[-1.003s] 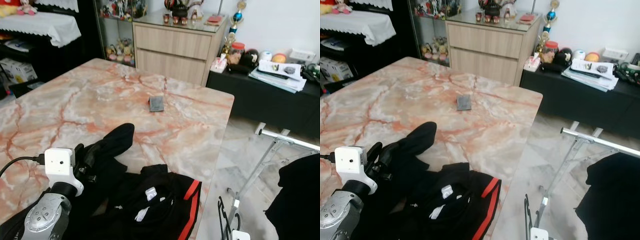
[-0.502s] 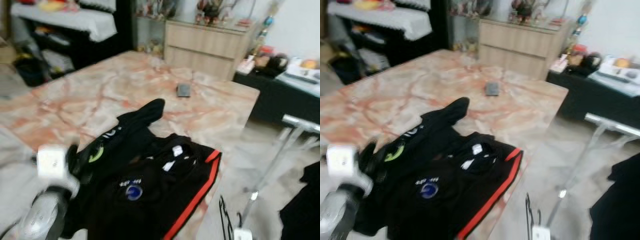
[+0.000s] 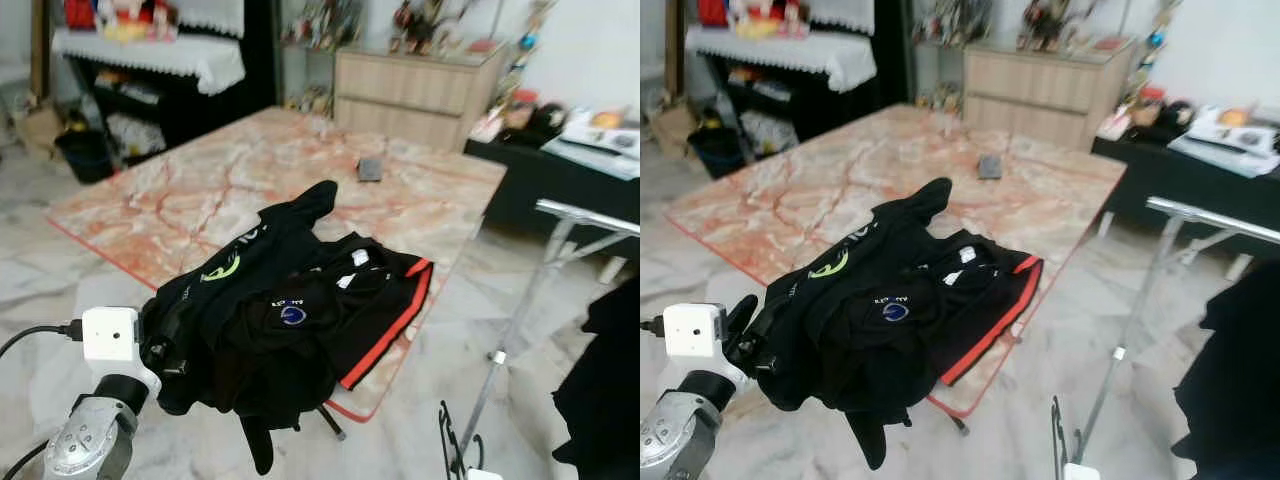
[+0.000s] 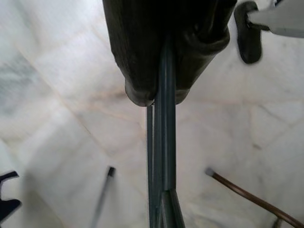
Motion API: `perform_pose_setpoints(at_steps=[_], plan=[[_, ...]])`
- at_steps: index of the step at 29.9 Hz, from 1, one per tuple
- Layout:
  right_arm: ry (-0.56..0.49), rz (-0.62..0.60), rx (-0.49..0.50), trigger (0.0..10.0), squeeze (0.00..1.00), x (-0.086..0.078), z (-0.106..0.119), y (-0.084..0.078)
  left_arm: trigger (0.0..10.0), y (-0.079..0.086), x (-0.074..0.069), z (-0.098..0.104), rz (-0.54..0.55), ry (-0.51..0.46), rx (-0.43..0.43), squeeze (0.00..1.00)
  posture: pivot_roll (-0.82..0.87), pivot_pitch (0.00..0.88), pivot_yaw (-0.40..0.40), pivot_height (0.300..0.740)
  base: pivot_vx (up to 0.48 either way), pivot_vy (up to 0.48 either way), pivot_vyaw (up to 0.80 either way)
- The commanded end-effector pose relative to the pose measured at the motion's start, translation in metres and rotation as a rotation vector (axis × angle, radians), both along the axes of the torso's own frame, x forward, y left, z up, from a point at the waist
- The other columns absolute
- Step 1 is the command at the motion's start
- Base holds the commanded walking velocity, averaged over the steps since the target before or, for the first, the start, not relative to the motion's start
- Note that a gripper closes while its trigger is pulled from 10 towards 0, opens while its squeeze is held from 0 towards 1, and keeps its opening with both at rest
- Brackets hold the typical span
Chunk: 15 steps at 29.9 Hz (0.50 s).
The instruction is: Hang hanger
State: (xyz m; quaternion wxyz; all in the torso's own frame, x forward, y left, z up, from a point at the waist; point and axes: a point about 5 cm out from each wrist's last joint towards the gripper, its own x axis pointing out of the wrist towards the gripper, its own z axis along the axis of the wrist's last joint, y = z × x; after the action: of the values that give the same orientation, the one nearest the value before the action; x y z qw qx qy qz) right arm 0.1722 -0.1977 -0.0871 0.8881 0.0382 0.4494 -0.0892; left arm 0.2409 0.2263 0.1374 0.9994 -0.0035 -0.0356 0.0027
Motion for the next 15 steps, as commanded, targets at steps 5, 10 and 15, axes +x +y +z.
perform_pose_setpoints(at_steps=[5, 10, 15], plan=[[-0.013, 0.005, 0.000, 10.0, 0.00, 0.006, 0.002, 0.002, 10.0, 0.024, -0.006, -0.037, 0.071, 0.149, -0.013, 0.00, 0.15, 0.044, -0.022, 0.740, 0.000, 0.000, 0.00], [-0.013, 0.004, 0.002, 10.0, 0.00, 0.007, 0.002, 0.003, 10.0, 0.046, -0.015, -0.083, 0.113, 0.331, -0.001, 0.00, 0.14, 0.041, -0.021, 0.740, 0.000, 0.000, 0.00], [-0.012, 0.004, 0.004, 10.0, 0.00, 0.007, 0.002, 0.003, 10.0, 0.061, -0.027, -0.126, 0.163, 0.533, 0.032, 0.00, 0.14, 0.038, -0.021, 0.740, 0.000, 0.000, 0.00]])
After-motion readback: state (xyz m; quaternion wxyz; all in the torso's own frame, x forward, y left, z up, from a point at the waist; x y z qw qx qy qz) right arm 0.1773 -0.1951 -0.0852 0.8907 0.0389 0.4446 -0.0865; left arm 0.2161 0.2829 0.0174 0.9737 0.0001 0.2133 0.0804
